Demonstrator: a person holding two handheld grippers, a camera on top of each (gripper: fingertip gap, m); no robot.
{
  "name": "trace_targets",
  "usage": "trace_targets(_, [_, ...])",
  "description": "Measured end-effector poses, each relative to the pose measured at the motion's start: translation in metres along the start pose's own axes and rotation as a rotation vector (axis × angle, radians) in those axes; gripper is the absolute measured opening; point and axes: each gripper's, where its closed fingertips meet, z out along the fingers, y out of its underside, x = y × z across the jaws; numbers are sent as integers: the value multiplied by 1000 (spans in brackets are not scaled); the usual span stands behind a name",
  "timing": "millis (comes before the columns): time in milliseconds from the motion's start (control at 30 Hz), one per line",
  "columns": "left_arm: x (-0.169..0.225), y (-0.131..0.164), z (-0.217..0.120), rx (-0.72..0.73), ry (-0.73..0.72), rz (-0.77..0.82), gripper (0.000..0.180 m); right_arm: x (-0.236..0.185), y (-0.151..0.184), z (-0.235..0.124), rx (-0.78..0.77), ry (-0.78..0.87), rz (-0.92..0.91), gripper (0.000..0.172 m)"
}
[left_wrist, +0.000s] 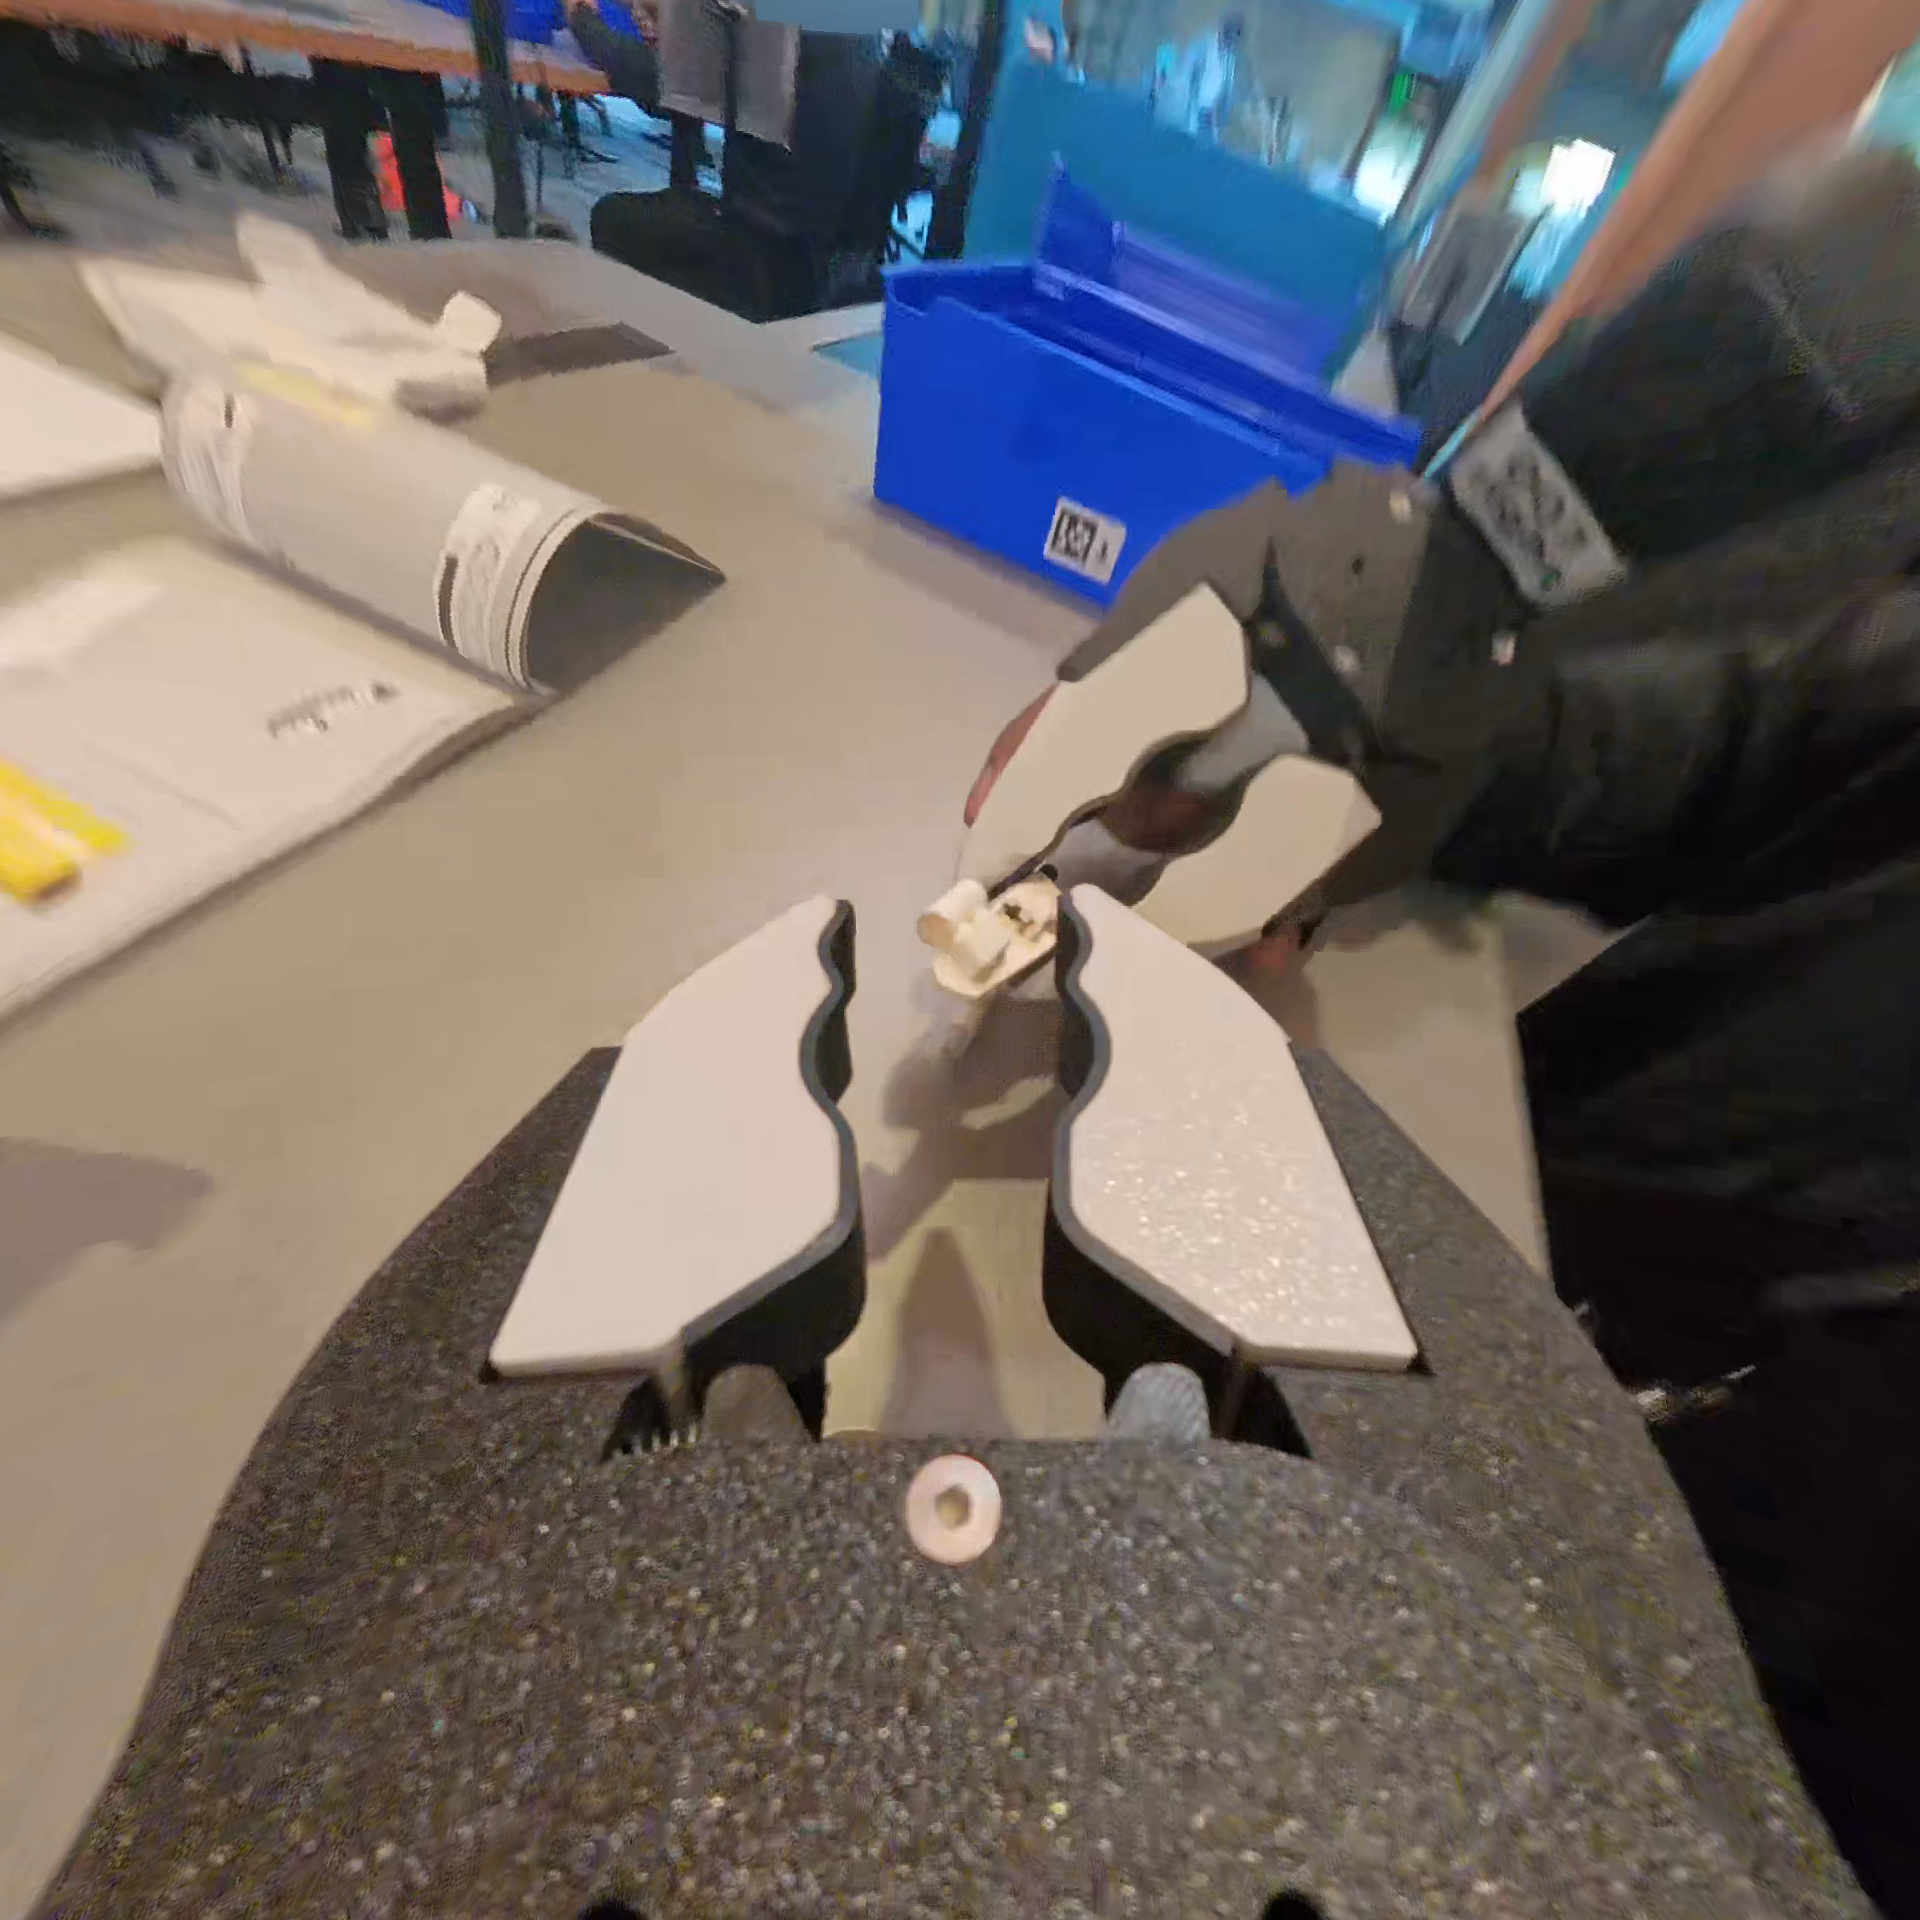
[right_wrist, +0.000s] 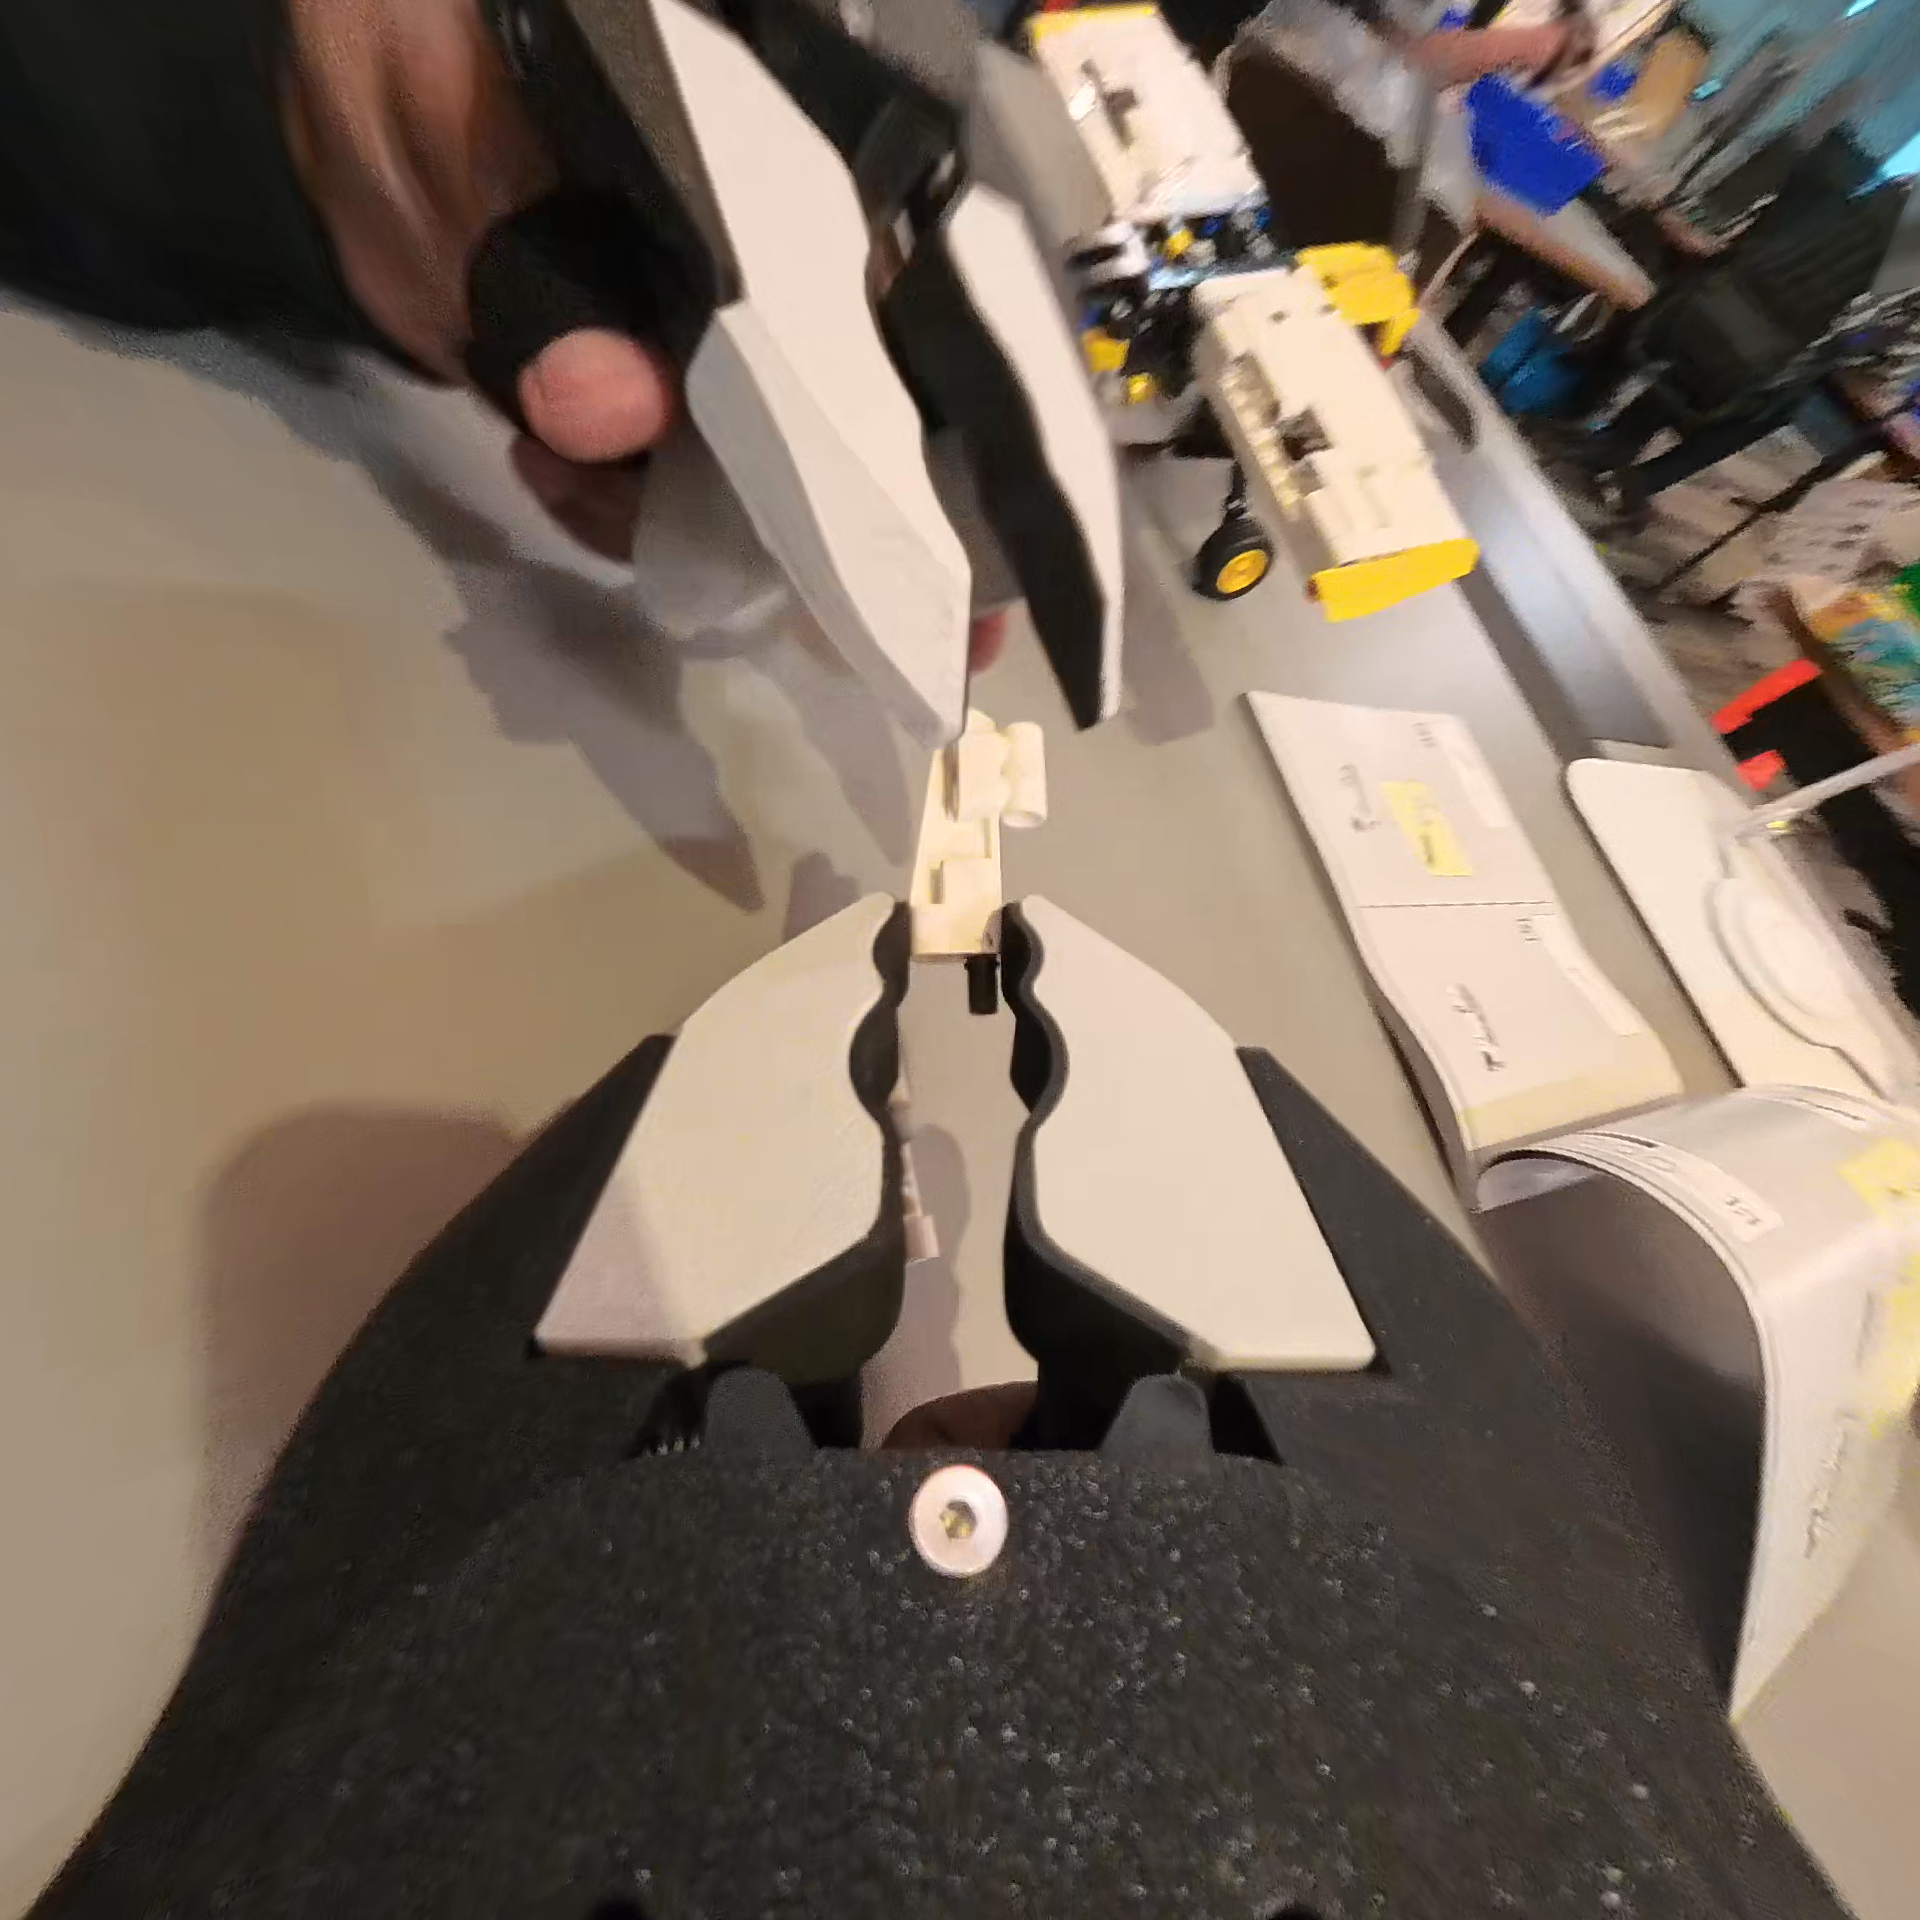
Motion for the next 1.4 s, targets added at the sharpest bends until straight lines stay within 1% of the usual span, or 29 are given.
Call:
trace_targets(67, [-5, 2, 1, 29, 29, -155, 34, 4, -7, 0, 39, 48, 0, 16])
trace_targets(133, [-4, 1, 3, 63, 78, -264, 30, 12, -12, -2, 65, 123, -15, 17])
trace_targets(200, [1, -2, 5, 104, 136, -343, 25, 19, -16, -3, 86, 199, -18, 17])
trace_targets(333, [2, -14, 12, 217, 178, -477, 18, 23, -20, -3, 108, 290, -31, 17])
trace_targets(367, [1, -16, 13, 234, 184, -495, 11, 23, -19, -2, 103, 309, -43, 17])
trace_targets(433, [0, -19, 13, 257, 184, -484, 8, 22, -18, 1, 94, 322, -64, 17])
trace_targets(567, [-4, -16, 10, 216, 152, -397, 8, 18, -18, 0, 107, 274, -79, 19])
trace_targets(633, [-4, -16, 8, 215, 172, -404, 8, 16, -16, 1, 102, 219, -29, 19])
trace_targets(733, [-2, -17, 9, 224, 202, -427, 8, 17, -17, 2, 115, 206, 6, 18])
trace_targets(767, [-1, -18, 9, 228, 204, -428, 8, 15, -17, 3, 114, 204, 4, 15])
trace_targets(800, [0, -18, 10, 230, 206, -426, 7, 14, -18, 4, 113, 205, -5, 11])
trace_targets(867, [0, -19, 10, 237, 204, -420, 8, 14, -18, 4, 99, 241, -29, 11])
trace_targets(967, [6, -15, 14, 205, 214, -397, 11, 15, -21, 3, 104, 266, -50, 10])
trace_targets(1233, [10, -14, 18, 211, 200, -385, 10, 9, -24, 5, 116, 275, 36, 9])
trace_targets(1400, [9, -13, 19, 211, 171, -375, 7, 9, -24, 6, 109, 294, 110, 8])
